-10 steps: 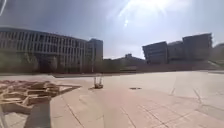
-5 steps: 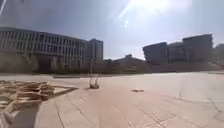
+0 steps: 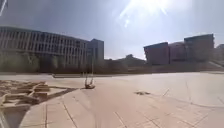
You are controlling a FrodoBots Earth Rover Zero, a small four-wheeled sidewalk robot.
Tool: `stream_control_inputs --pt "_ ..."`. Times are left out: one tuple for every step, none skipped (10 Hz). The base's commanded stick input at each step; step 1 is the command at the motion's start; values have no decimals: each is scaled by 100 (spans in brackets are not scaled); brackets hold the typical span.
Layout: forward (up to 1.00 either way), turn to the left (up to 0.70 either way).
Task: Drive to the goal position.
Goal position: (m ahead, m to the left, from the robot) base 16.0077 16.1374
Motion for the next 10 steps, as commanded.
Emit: stream_control_inputs --pt "70 6" --pt "70 6" --pt "70 6" --pt "70 6" --pt "70 6" --pt "70 6" --pt "70 6" --pt "70 6" --pt "70 6" --pt "70 6"
